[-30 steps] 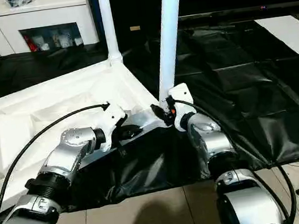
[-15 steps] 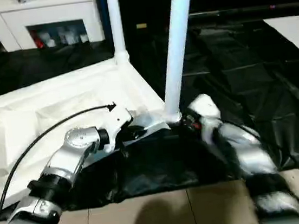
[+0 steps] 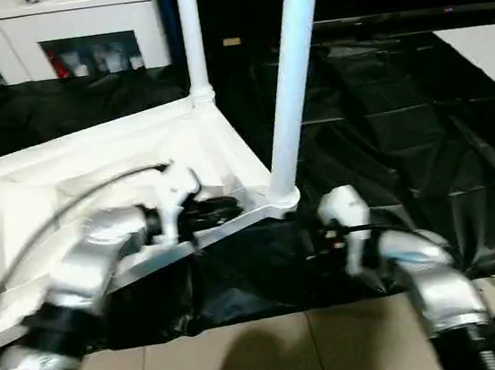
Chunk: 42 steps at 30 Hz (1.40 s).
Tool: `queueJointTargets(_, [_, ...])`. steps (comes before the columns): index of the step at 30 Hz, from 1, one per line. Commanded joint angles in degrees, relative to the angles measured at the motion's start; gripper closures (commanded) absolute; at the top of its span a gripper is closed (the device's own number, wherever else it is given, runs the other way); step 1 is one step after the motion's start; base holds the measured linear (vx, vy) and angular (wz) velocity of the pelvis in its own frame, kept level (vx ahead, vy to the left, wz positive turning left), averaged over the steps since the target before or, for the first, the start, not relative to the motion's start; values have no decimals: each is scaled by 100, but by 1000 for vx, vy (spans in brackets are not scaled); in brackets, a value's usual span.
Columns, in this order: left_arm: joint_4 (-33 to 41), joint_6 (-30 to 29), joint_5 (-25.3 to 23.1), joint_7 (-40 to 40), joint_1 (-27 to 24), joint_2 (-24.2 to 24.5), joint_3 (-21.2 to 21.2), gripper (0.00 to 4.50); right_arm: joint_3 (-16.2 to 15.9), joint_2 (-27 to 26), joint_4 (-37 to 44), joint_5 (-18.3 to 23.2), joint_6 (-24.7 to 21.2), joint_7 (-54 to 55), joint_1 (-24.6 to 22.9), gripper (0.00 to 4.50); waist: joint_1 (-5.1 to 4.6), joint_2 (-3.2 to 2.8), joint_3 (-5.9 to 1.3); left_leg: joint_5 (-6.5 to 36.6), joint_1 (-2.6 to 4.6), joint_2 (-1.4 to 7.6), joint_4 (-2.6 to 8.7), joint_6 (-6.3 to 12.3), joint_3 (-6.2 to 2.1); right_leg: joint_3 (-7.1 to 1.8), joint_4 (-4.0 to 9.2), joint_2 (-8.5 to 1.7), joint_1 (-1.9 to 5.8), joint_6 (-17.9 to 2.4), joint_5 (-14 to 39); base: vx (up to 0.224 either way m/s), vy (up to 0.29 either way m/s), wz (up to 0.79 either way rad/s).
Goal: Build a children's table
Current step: Rotate leg to tighten
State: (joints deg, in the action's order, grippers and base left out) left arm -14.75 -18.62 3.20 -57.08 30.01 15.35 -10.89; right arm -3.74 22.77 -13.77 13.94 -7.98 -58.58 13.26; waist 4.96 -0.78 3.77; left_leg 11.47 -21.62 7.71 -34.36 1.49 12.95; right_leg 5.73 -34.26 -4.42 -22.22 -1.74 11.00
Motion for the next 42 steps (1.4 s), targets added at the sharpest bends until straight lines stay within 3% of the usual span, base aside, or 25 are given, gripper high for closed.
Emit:
queueJointTargets(1, [412,-464,148,-314,-168,283,10,341,-81,-176,-76,-20,-126,216,273,134,20,122,-385,780,115,708,417,380,-392,-441,383,-697,217,-1286,1217,0,0,0])
queueJointTargets(3, [862,-874,250,-669,-359,767,-58,328,-158,-541,-471,-208,-140,573,656,134,-22,100,-372,804,121,683,425,294,-383,-447,402,-676,186,-1243,1382,0,0,0])
queueJointTargets(5, [972,-965,266,-742,-410,892,-76,310,-174,-635,-560,-240,-140,659,745,134,-31,102,-380,752,145,686,429,194,-377,-460,370,-671,172,-1291,1295,0,0,0])
queueJointTargets(8, [1298,-1341,189,-1061,-613,1511,-217,281,-188,-1178,-1381,-460,-79,1376,1376,134,-37,96,-384,643,154,663,443,82,-366,-459,307,-624,141,-1348,1057,0,0,0])
queueJointTargets(11, [1373,-1479,224,-1089,-647,1598,-229,269,-166,-1314,-1578,-440,-76,1507,1535,134,9,60,-379,700,220,673,423,-28,-324,-487,303,-626,96,-1380,850,0,0,0])
queueJointTargets(15, [1503,-1604,32,-1040,-670,1745,-434,231,-40,-1645,-2199,-541,99,2242,1968,134,-17,70,-386,812,177,672,454,-225,-352,-497,271,-644,138,-1350,882,0,0,0])
queueJointTargets(17, [1539,-1652,-74,-989,-676,1781,-557,218,69,-1805,-2529,-616,211,2760,2161,134,-28,78,-391,833,180,676,454,-299,-352,-505,270,-660,140,-1326,858,0,0,0])
queueJointTargets(23, [1658,-1762,-289,-790,-706,1903,-766,174,851,-2309,-3568,-384,581,4637,2678,134,-39,79,-407,745,193,652,434,-345,-335,-513,248,-642,150,-1350,634,0,0,0])
queueJointTargets(25, [1662,-1761,-307,-766,-708,1914,-775,153,927,-2335,-3660,-350,615,4814,2723,134,-38,70,-414,750,206,647,441,-385,-329,-497,229,-609,143,-1291,556,0,0,0])
queueJointTargets(28, [1642,-1707,-392,-654,-712,1970,-817,147,1306,-2337,-4194,-212,821,5620,2963,134,-48,75,-414,841,225,647,448,-462,-321,-496,218,-600,129,-1266,503,0,0,0])
queueJointTargets(29, [1639,-1703,-396,-645,-710,1970,-817,110,1340,-2327,-4245,-205,843,5691,2985,134,-48,77,-411,892,224,640,448,-477,-319,-496,225,-601,128,-1256,554,0,0,0])
queueJointTargets(33, [1605,-1636,-414,-512,-683,1980,-794,99,1776,-1956,-4821,-91,1130,6320,3246,134,-24,70,-406,1092,248,627,442,-551,-305,-499,247,-596,107,-1143,705,0,0,0])
queueJointTargets(36, [1579,-1610,-427,-479,-668,1981,-785,67,1824,-1823,-4925,-99,1185,6398,3300,134,0,65,-400,1242,283,623,449,-604,-292,-494,253,-567,83,-1093,763,0,0,0])
queueJointTargets(42, [1393,-1444,-547,-266,-614,1933,-778,22,1931,-1389,-5091,-106,1326,6485,3414,134,-4,90,-411,1211,201,613,444,-538,-321,-494,259,-604,153,-1045,852,0,0,0])
